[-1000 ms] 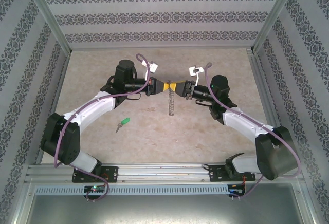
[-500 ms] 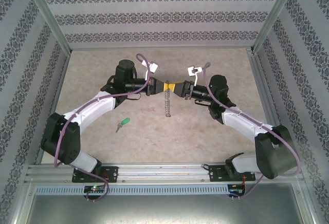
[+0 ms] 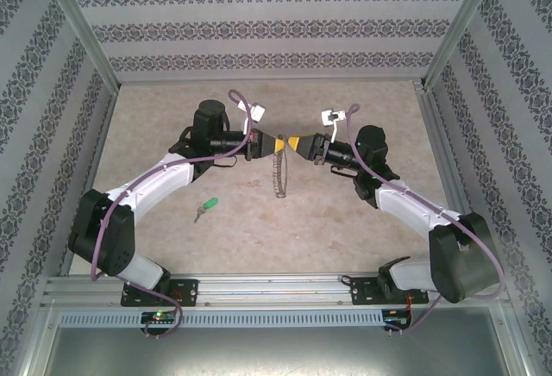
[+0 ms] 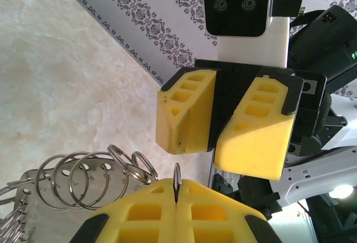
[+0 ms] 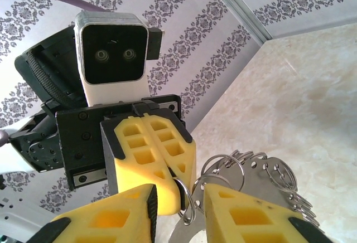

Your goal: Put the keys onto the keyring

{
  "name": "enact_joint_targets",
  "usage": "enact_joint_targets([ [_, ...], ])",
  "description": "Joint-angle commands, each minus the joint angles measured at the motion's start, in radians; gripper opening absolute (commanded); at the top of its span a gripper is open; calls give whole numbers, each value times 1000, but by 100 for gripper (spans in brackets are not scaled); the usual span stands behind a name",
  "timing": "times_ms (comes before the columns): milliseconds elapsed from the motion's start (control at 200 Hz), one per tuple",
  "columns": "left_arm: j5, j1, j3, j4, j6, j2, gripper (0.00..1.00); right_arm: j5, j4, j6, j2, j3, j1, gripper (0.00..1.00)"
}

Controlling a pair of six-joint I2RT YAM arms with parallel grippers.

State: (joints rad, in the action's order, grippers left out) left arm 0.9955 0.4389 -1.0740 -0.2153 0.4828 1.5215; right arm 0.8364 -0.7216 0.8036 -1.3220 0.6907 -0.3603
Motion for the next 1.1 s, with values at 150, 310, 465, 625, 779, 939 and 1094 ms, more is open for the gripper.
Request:
enact_joint_targets([
  [150, 40, 9, -4, -81, 15, -29, 0, -2, -41, -14, -10, 7, -23, 29],
  [310, 41, 10, -1, -85, 15, -30, 0, -6, -40, -17, -26, 21, -41, 28],
  [465, 43, 9, 1, -84, 14, -34, 0, -10, -41, -19, -28, 21, -44, 26],
  [625, 47, 9, 6, -88, 12, -37, 0, -17, -39, -21, -24, 20, -44, 20],
  [779, 36, 9, 11, -94, 21, -38, 0, -19, -45, -20, -27, 21, -45, 0],
  [939, -99, 8, 36, -90, 43, -74, 40, -44, -70, -21, -25, 9, -44, 0],
  [1094, -273, 8, 108, -194, 127, -166, 53, -62, -101, -16, -22, 4, -42, 0],
])
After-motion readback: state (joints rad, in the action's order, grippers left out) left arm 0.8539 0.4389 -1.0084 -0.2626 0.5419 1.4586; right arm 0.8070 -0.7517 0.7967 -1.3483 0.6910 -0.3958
